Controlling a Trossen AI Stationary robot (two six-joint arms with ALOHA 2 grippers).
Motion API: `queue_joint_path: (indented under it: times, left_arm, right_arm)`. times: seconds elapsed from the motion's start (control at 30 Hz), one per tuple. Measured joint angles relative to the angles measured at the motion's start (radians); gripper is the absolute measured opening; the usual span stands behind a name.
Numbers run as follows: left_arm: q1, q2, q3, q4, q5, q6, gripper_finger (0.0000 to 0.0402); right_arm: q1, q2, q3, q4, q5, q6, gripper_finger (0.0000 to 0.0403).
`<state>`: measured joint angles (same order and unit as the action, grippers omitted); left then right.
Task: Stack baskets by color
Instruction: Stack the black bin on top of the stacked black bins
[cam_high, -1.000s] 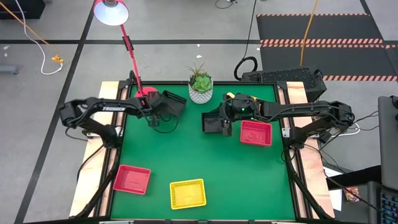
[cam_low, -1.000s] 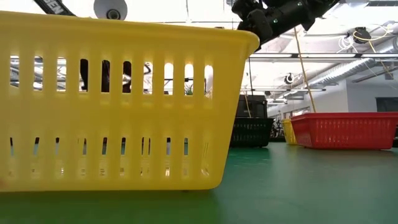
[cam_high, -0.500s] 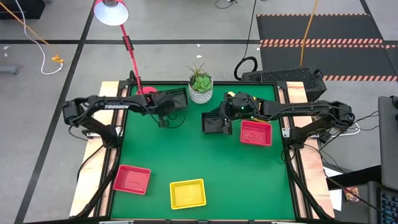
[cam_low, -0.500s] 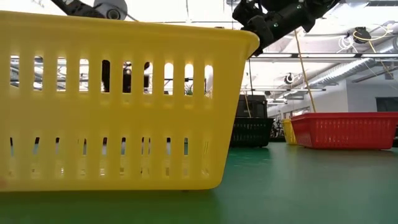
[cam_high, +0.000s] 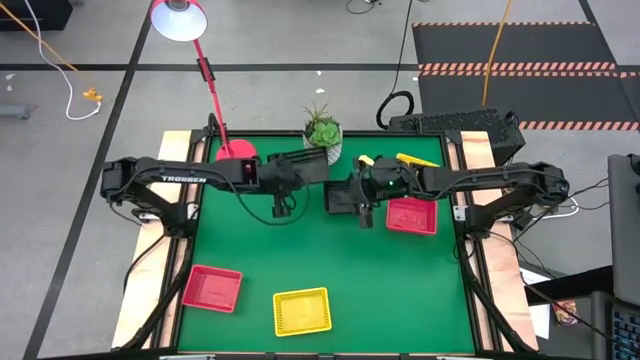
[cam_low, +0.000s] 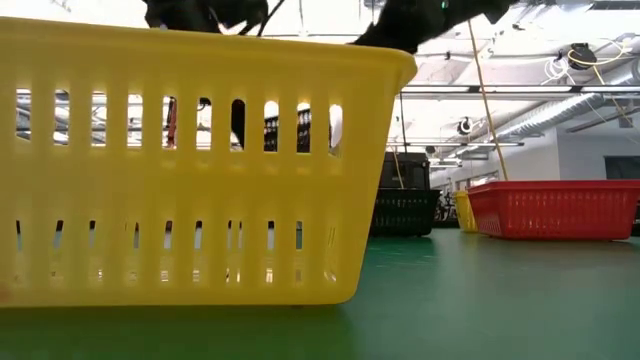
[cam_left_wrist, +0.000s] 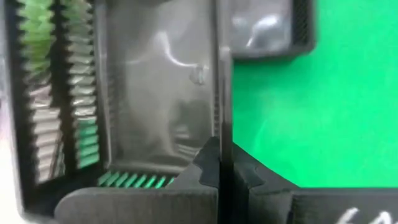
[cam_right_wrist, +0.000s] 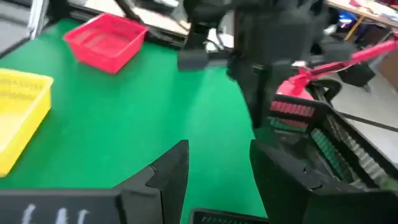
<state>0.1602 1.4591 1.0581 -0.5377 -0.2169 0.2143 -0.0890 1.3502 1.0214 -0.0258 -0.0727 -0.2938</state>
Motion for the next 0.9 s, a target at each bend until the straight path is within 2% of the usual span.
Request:
queue_joint_path:
  times: [0.13, 0.33, 0.43, 0.5, 0.7, 0.83, 0.9]
  left_arm:
    - [-0.036, -0.001, 0.028, -0.008, -0.001, -0.026, 0.0001]
    - [-0.080, -0.001, 0.042, -0.006, -0.001, -0.040, 0.0001]
    - [-0.097, 0.004, 0.042, 0.014, -0.002, -0.039, 0.0001]
    - [-0.102, 0.006, 0.043, 0.020, -0.002, -0.041, 0.0001]
    - [-0.118, 0.007, 0.042, 0.008, -0.012, -0.053, 0.0001]
    - [-0.122, 0.008, 0.042, -0.002, -0.019, -0.052, 0.0001]
    - [-0.125, 0.008, 0.041, 0.002, -0.019, -0.049, 0.0001]
  right_arm:
    - [0.032, 0.000, 0.060, -0.092, 0.071, -0.007, 0.0164]
    - [0.045, 0.041, 0.108, -0.136, 0.079, -0.007, 0.0164]
    - [0.045, 0.095, 0.187, -0.160, 0.079, -0.018, 0.0164]
    - [0.045, 0.152, 0.272, -0.260, 0.087, -0.030, 0.0164]
    - [0.058, 0.331, 0.501, -0.602, 0.204, -0.035, 0.0164]
    - [0.060, 0.394, 0.558, -0.684, 0.212, -0.017, 0.0164]
    - [0.059, 0.407, 0.561, -0.703, 0.248, -0.013, 0.0163]
